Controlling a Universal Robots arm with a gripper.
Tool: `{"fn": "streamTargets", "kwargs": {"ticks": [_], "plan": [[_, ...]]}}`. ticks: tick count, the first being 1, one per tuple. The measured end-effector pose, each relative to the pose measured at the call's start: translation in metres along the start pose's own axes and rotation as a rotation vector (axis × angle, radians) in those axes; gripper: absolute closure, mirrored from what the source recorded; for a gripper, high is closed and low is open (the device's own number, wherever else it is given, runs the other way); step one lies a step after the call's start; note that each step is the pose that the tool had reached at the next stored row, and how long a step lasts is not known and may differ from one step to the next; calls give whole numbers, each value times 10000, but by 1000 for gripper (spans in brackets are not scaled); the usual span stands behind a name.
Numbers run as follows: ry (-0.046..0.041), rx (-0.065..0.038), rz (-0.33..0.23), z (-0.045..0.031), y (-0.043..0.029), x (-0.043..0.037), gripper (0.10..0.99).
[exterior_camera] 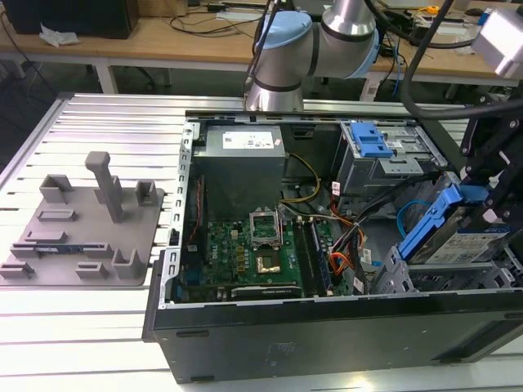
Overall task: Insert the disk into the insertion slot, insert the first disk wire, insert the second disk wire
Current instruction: 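Insert the disk into the insertion slot, then insert the first disk wire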
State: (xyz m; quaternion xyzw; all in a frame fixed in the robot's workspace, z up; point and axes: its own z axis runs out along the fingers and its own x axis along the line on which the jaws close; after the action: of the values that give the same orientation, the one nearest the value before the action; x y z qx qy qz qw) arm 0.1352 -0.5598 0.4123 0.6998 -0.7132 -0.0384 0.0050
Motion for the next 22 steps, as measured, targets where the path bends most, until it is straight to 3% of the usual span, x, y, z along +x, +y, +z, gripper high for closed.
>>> {"fn": "streamTargets", "kwargs": {"ticks": [1, 2, 4, 5, 22], "plan": [[4, -1, 2, 9, -1, 0, 710], [4, -1, 3, 11, -1, 1, 592], [2, -2, 4, 12, -1, 1, 592], [2, -2, 2, 12, -1, 1, 525], [3, -3, -18, 12, -1, 1, 525]]}}
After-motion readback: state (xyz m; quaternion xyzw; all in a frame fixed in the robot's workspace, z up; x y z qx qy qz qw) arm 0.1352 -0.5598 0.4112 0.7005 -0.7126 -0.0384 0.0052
